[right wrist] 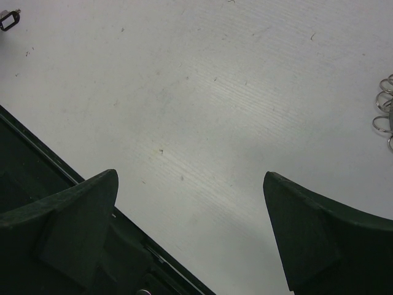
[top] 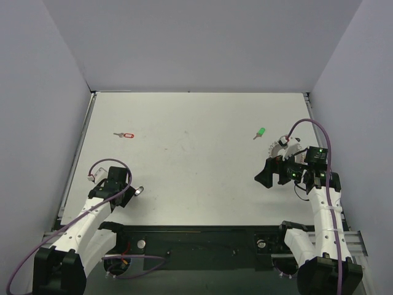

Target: Put the keys on the keyring

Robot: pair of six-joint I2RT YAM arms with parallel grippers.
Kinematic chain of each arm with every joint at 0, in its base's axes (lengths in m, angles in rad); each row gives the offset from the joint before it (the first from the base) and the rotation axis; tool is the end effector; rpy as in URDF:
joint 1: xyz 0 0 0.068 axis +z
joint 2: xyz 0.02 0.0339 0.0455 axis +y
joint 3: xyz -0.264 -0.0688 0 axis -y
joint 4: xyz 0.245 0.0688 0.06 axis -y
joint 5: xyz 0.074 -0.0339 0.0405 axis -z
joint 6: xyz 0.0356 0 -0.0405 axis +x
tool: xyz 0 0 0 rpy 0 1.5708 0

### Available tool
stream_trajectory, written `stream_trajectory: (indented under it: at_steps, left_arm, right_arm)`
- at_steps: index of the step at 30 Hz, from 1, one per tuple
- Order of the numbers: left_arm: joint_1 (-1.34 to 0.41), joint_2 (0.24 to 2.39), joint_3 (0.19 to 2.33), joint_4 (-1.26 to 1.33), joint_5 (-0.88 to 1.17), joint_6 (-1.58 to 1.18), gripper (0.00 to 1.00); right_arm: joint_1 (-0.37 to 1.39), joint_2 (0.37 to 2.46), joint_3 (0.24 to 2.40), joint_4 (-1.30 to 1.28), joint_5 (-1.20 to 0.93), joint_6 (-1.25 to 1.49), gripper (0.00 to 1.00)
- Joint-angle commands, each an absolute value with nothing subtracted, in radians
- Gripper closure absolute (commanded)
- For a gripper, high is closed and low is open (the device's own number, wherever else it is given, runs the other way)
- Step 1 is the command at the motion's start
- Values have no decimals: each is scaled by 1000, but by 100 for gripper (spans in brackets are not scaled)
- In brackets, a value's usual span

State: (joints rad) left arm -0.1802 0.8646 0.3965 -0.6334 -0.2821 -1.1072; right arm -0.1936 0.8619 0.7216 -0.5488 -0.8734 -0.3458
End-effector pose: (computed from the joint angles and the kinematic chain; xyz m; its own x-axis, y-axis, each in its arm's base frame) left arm 0.1428 -0.0159 0.1609 -0.4356 -0.7939 -0.4243 -0.7632 0.5756 -0.2935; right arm 0.1759 -0.0067 0.2775 -0.4321 -0.1371 -0.8913 -0.6414 0.7415 0.1969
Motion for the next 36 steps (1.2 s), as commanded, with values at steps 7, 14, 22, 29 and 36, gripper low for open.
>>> stream_trajectory:
  at_steps: [7, 14, 22, 29, 36]
  left_arm:
    - [-161, 859, 365, -569, -258, -1144, 60]
    - [-150, 859, 350, -526, -247, -1143, 60]
    - [-143, 885, 348, -488, -232, -1140, 73]
    - [-137, 874, 347, -483, -226, -1131, 90]
    - [-138, 810, 419, -526, -187, -1042, 100]
  right_arm:
    - [-187, 857, 755, -577, -937, -374, 1]
    - [-187, 857, 753, -578, -946, -380, 1]
    - [-189, 854, 753, -588, -963, -391, 1]
    - [-192, 856, 750, -592, -973, -396, 1]
    - [-195, 851, 755, -606, -979, -408, 1]
